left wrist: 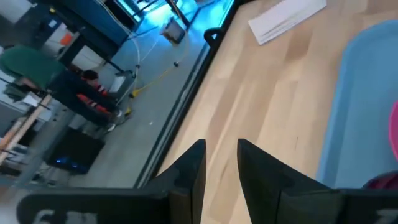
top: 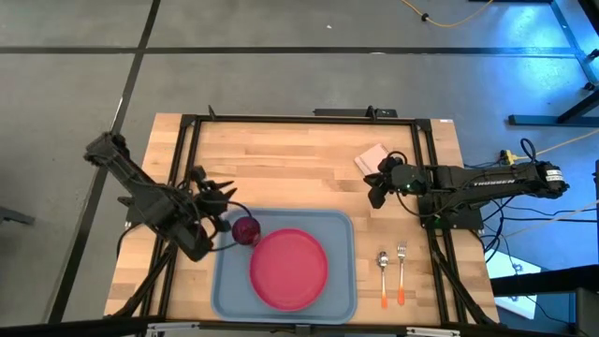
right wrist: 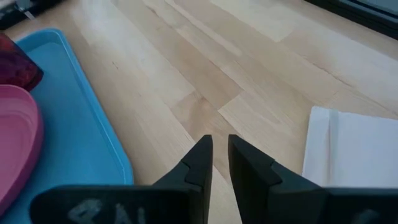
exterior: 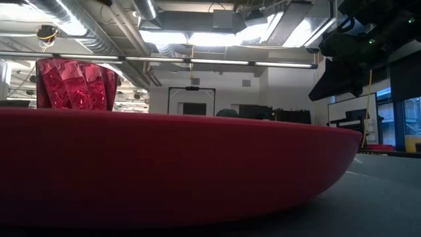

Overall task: Pick and place plate/cup/fork/spoon on tray
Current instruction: Put the orange fork on the right side of the pink plate on the blue tray

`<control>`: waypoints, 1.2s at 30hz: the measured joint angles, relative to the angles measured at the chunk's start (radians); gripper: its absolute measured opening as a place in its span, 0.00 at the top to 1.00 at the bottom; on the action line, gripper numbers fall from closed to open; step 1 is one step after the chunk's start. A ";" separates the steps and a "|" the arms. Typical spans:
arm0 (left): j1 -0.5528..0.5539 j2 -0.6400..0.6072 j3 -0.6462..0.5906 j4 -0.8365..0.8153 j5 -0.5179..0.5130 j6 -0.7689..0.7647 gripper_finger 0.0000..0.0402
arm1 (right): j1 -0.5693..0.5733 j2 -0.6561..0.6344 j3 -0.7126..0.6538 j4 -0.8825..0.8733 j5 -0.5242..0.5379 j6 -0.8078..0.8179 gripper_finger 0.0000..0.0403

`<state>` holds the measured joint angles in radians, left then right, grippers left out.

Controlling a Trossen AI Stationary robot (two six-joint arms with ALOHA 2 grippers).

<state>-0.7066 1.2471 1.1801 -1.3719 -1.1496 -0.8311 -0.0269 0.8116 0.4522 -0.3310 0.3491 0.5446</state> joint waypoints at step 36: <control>0.164 -0.983 -0.973 1.518 0.631 1.096 0.79 | 0.000 0.059 0.001 0.155 -0.002 0.047 0.86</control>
<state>-0.5426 0.2639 0.2074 0.1466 -0.5187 0.2649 -0.0265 0.8701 0.4530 -0.1761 0.3473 0.5919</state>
